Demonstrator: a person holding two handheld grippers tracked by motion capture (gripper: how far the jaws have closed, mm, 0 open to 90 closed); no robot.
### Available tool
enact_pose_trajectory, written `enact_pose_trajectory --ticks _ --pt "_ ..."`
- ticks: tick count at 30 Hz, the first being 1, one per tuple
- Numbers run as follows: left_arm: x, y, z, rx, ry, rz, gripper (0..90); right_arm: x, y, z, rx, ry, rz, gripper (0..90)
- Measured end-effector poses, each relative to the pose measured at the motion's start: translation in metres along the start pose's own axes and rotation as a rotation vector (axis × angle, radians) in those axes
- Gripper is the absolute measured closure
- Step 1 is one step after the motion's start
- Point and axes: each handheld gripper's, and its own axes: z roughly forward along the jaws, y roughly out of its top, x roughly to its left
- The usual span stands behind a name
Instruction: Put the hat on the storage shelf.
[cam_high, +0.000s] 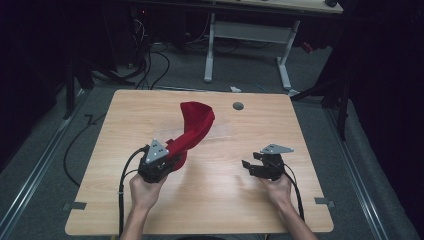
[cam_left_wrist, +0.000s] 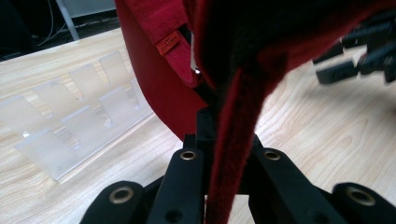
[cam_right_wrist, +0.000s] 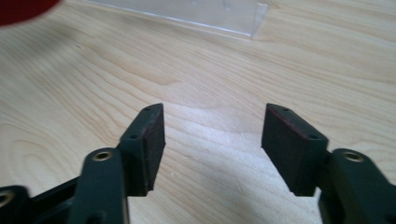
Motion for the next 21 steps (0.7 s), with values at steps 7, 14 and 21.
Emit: enact_pose_trajectory --ticks 7,14,21 --pt "0.012 0.011 -0.002 -0.040 0.029 -0.057 85.6 0.001 -0.018 0.019 0.038 -0.070 -0.025 36.7" --pt "0.023 0.025 -0.003 -0.066 0.050 -0.106 85.6 0.003 -0.020 0.026 0.076 -0.079 -0.043 35.3" --pt "0.031 0.044 -0.002 -0.109 0.067 -0.123 85.6 0.003 -0.020 0.026 0.076 -0.078 -0.042 34.7"
